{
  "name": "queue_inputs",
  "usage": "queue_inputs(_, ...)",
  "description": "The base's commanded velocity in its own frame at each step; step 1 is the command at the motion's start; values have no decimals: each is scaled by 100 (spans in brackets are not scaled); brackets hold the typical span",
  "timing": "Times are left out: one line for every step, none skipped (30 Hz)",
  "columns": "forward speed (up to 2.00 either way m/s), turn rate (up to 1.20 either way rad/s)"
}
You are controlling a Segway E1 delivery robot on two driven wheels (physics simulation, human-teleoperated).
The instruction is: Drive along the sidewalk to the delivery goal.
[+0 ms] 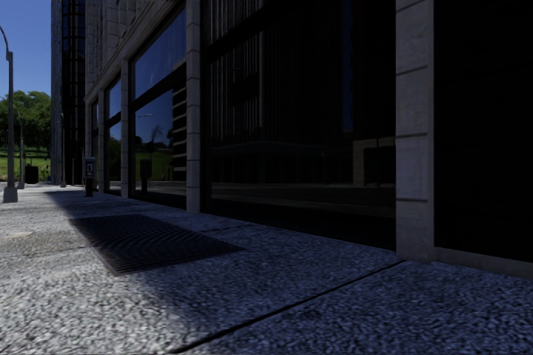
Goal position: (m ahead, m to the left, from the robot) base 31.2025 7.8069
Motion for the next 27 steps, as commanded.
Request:
queue_inputs(198, 60)
queue_inputs(198, 60)
queue_inputs(198, 60)
queue_inputs(198, 60)
queue_inputs(198, 60)
queue_inputs(198, 60)
queue_inputs(198, 60)
queue_inputs(198, 60)
queue_inputs(198, 60)
queue_inputs(198, 60)
queue_inputs(198, 60)
queue_inputs(198, 60)
queue_inputs(198, 60)
queue_inputs(198, 60)
queue_inputs(198, 60)
queue_inputs(198, 60)
queue_inputs(198, 60)
queue_inputs(198, 60)
queue_inputs(198, 60)
queue_inputs(198, 60)
queue_inputs(198, 60)
queue_inputs(198, 60)
queue_inputs(198, 60)
queue_inputs(198, 60)
queue_inputs(198, 60)
queue_inputs(198, 60)
queue_inputs(198, 60)
